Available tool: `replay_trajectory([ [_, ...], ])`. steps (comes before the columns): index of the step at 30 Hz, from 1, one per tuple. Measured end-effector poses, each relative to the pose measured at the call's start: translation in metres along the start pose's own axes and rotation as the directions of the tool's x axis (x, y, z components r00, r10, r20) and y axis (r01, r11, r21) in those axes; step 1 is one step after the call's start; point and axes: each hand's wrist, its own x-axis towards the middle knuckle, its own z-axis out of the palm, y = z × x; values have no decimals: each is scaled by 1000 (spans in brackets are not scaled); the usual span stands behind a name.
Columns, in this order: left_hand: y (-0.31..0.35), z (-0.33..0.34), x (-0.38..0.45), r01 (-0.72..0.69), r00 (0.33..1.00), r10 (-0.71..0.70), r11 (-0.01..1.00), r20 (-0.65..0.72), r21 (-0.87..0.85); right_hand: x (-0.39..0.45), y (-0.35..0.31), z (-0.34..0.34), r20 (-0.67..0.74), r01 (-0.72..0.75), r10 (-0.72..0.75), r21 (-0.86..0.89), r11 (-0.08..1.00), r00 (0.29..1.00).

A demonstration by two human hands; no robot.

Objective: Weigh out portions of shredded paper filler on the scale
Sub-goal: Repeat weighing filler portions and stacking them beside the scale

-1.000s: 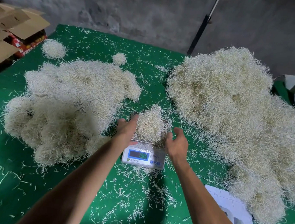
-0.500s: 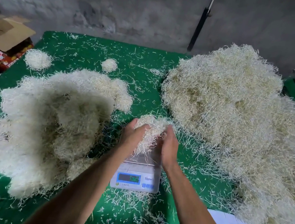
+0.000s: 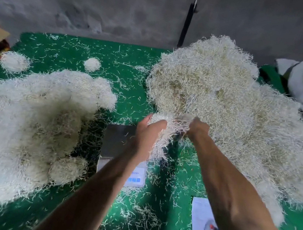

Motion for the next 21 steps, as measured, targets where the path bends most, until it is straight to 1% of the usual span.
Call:
replay_trajectory([
  [1,3,-11,0,9,1000,-10,1000,-16,-8,9,2,-20,-34,4,-4,0,1000,999],
  [3,4,-34,6,91,995,-92,996,-50,-25,17,5,-44,-124,29,-15,111,993,992],
  [5,-4,-55,7,125,986,-121,992,-115,28,18,8,-52,-192,74,-43,154,985,980],
  [6,-10,-61,5,125,983,-116,990,-140,57,17,12,-52,-190,78,-50,144,986,981],
  [9,-16,-67,2,72,993,-62,993,-105,94,4,26,-52,-121,-8,15,58,998,993],
  [10,-16,-67,2,68,993,-60,994,-97,84,-4,31,-51,-115,-13,9,-36,999,993],
  [11,-15,-68,2,89,992,-88,996,-95,7,-10,34,-50,-130,-1,-27,-208,978,991],
  [12,-15,-67,4,102,989,-108,993,-101,-62,-18,33,-48,-159,28,-105,-425,905,982],
  [13,-19,-68,6,94,989,-96,995,-112,-26,-26,30,-45,-183,70,-223,-602,796,957],
  [14,-23,-71,9,68,992,-57,994,-117,88,-39,23,-39,-161,173,-376,-681,712,912],
  [15,-27,-75,10,76,993,-58,983,-106,170,-53,15,-30,-71,340,-511,-667,662,857],
  [16,-27,-78,10,102,992,-84,970,-91,219,-70,6,-19,66,512,-565,-520,684,822],
  [17,-25,-82,9,161,986,-149,963,-69,215,-87,-2,-5,234,581,-532,-292,760,814],
  [18,-23,-85,9,217,976,-215,959,-31,180,-104,-9,8,418,527,-439,-118,842,795],
  [19,-20,-88,8,244,966,-254,957,46,158,-121,-13,19,566,445,-354,-24,895,744],
  [20,-17,-94,5,235,955,-259,958,145,166,-134,-15,27,658,390,-302,13,921,690],
  [21,-12,-101,1,206,943,-248,959,221,196,-142,-15,35,708,362,-279,35,932,649],
])
